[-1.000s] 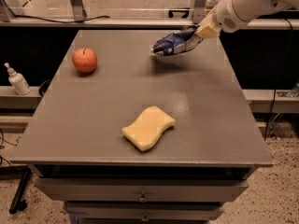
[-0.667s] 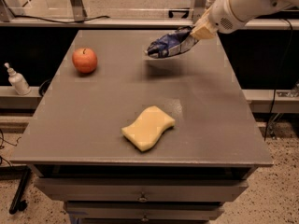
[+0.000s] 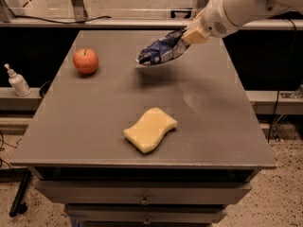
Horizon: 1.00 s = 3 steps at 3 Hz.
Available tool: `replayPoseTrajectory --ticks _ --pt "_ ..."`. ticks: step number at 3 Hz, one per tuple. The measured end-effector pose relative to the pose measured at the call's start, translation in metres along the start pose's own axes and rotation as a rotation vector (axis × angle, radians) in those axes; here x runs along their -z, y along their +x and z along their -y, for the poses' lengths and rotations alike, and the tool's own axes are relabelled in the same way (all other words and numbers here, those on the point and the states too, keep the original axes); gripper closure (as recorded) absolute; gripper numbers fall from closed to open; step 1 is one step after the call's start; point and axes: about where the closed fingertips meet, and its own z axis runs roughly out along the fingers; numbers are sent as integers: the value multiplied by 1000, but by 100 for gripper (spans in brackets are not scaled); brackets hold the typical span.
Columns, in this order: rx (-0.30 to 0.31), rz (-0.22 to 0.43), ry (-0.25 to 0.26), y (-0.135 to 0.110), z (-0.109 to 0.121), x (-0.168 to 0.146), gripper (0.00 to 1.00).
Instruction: Move blue chip bag near apple
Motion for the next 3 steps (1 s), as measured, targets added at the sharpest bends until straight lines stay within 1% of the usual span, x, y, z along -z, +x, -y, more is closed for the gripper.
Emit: replayPoseTrajectory --ticks 1,3 --pt "-1 56 -44 -18 -15 -19 100" --pt "-21 196 -188 -63 -66 -52 100"
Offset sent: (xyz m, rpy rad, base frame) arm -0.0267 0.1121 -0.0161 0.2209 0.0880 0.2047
